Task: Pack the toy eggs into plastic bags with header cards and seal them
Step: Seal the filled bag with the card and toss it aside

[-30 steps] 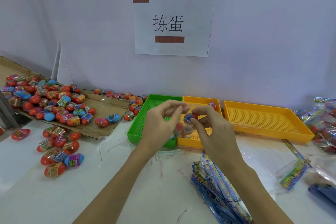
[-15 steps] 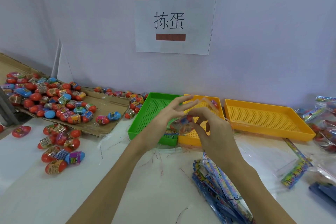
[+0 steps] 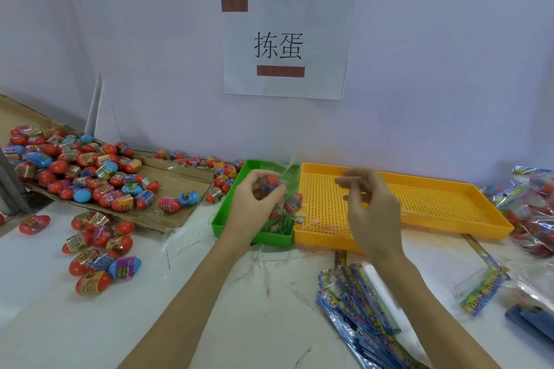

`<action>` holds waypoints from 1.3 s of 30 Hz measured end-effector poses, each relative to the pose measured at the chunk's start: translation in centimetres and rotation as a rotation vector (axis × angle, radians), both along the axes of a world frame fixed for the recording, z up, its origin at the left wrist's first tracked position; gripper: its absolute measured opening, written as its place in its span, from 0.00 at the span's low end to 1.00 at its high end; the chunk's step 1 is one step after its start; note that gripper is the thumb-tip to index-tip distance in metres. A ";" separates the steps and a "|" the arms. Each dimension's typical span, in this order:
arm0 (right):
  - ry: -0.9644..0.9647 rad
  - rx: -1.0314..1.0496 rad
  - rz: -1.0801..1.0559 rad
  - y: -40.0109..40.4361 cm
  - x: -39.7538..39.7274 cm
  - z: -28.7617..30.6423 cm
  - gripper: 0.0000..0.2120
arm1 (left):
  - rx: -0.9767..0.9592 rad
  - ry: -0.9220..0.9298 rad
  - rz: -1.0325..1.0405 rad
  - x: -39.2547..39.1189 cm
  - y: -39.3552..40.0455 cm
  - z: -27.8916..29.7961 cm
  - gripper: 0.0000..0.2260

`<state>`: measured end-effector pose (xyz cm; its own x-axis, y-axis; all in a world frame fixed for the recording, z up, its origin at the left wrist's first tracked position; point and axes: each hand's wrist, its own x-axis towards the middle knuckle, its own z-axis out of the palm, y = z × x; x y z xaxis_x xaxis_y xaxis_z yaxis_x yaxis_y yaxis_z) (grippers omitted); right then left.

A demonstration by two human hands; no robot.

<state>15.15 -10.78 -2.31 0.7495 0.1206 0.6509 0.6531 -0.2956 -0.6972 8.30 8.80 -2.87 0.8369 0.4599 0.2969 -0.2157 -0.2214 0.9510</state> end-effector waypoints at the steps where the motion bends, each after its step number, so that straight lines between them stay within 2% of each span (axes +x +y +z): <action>1: 0.024 -0.067 -0.047 0.0 1.3 0.0 0.10 | -0.073 0.007 0.017 0.0 0.2 0.0 0.08; 3: 0.071 -0.355 -0.075 0.3 4.5 0.0 0.12 | -0.178 0.007 0.018 0.1 0.5 -0.1 0.09; 5: 0.113 -0.695 -0.031 0.9 7.3 0.0 0.18 | -0.210 0.008 -0.010 0.1 0.6 -0.2 0.09; 8: 0.138 -1.008 -0.050 1.8 10.6 -0.6 0.25 | -0.183 0.004 -0.069 0.1 0.6 -0.2 0.12; 10: 0.078 -1.180 -0.137 2.0 12.0 -1.0 0.21 | -0.164 0.000 -0.106 0.2 0.7 -0.2 0.14; 12: -0.004 -1.226 -0.218 2.2 12.7 -1.5 0.16 | -0.144 -0.002 -0.122 0.1 0.9 -0.2 0.16; 15: -0.067 -1.097 -0.238 2.7 12.0 -1.6 0.15 | -0.131 -0.003 -0.137 0.1 1.2 -0.3 0.17; 20: 0.112 -0.341 0.003 2.1 6.6 0.0 0.10 | -0.092 0.036 -0.159 0.2 1.2 -0.5 0.19; 26: 0.326 0.153 0.171 -0.4 0.0 0.3 0.12 | 0.001 0.052 -0.173 0.1 0.7 -0.6 0.17; 28: 0.323 0.208 0.221 -0.6 -1.3 0.2 0.11 | 0.071 0.065 -0.155 -0.1 0.3 -0.4 0.15; 30: 0.220 0.211 0.250 -0.5 -2.2 0.4 0.14 | 0.180 0.064 -0.134 -0.2 0.0 -0.2 0.14; 33: -0.119 0.084 0.241 -0.4 -3.0 1.4 0.18 | 0.356 -0.043 -0.105 -0.2 -0.8 -0.2 0.13; 35: -0.268 -0.021 0.237 -0.3 -3.3 1.5 0.20 | 0.424 -0.082 -0.106 -0.2 -1.4 -0.3 0.12; 37: -0.239 -0.038 0.248 -0.2 -3.5 1.5 0.21 | 0.470 -0.097 -0.117 -0.1 -1.9 -0.4 0.13; 39: -0.255 -0.091 0.192 -0.3 -3.4 1.4 0.17 | 0.518 -0.110 -0.133 0.0 -2.0 -0.5 0.14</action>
<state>11.72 -11.07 -0.95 0.5220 0.3106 0.7944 0.8529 -0.2038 -0.4807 8.27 6.78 -3.36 0.8290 0.1228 0.5457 -0.3657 -0.6191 0.6949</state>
